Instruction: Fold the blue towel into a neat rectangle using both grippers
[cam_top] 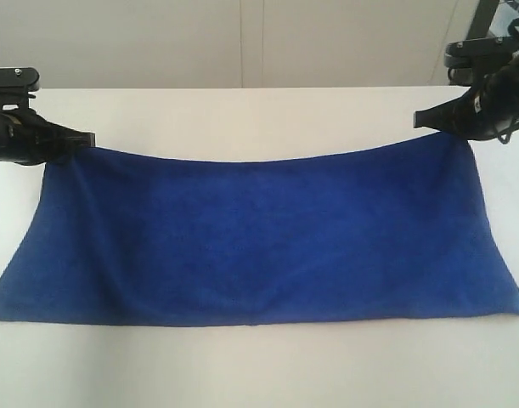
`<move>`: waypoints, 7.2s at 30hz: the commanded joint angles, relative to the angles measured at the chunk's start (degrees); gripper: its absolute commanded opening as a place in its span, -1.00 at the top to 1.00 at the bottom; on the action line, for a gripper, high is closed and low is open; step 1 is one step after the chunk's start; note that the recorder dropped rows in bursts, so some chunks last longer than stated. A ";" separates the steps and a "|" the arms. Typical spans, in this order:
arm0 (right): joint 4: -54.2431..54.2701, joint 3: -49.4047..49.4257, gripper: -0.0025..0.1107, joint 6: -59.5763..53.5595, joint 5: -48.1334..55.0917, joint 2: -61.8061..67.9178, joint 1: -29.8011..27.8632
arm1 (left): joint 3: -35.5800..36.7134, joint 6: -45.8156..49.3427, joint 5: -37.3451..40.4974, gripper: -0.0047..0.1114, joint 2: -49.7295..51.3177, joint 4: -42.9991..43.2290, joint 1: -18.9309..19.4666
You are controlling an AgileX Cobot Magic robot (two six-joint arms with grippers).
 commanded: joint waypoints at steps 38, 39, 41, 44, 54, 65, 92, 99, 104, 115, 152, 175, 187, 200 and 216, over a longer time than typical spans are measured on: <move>4.06 -3.83 0.46 -0.14 4.19 1.99 -1.78 | -0.98 2.01 -0.23 -0.04 0.72 -1.19 1.91; 4.06 -3.83 0.58 -0.32 4.86 1.15 -1.78 | -0.98 3.17 1.06 -0.04 -0.37 -1.19 1.91; 5.79 -4.11 0.83 -2.19 6.25 -0.20 -1.78 | -0.98 5.32 3.96 -0.04 -2.57 -1.19 1.91; 13.53 -5.89 0.96 -10.59 9.80 -0.57 -1.78 | -0.98 6.02 12.01 0.03 -6.31 -1.19 1.91; 35.14 -12.79 0.96 -34.21 14.32 7.21 -1.88 | -0.87 6.10 42.25 0.86 -9.40 -4.69 1.80; 35.01 -13.28 0.96 -34.62 9.28 14.30 -1.88 | 3.24 6.44 43.79 0.92 -6.83 -4.84 1.58; 34.49 -13.28 0.96 -34.64 10.80 11.42 -1.88 | 2.45 6.67 44.82 0.92 -6.82 -3.29 1.58; 33.27 -13.18 0.96 -34.64 21.78 3.69 -1.88 | -0.47 7.49 49.31 0.92 -10.53 -4.18 1.58; 33.15 -12.43 0.96 -34.64 35.52 -0.93 -1.88 | 0.50 9.09 56.84 0.92 -14.28 -3.53 1.58; 35.43 5.15 0.96 -34.64 38.44 -11.71 -1.82 | 12.87 9.18 53.90 0.92 -20.74 -3.68 1.58; 31.54 22.19 0.96 -34.64 33.73 -10.38 -1.82 | 19.30 14.88 49.01 0.92 -14.61 0.72 1.58; 34.23 18.38 0.96 -34.59 19.95 -22.75 -2.32 | 15.69 14.47 53.64 0.92 -36.44 -4.97 1.58; 36.68 10.48 0.44 -35.94 13.69 -6.65 -4.19 | 15.79 -9.79 53.34 0.92 -57.50 20.65 1.58; 34.75 10.50 0.19 -35.62 10.11 -0.29 -4.19 | 15.79 -9.79 54.04 0.92 -57.50 20.65 1.58; 31.64 8.76 0.96 -32.35 16.90 0.06 -9.10 | 15.79 -9.79 54.16 0.92 -57.50 20.65 1.58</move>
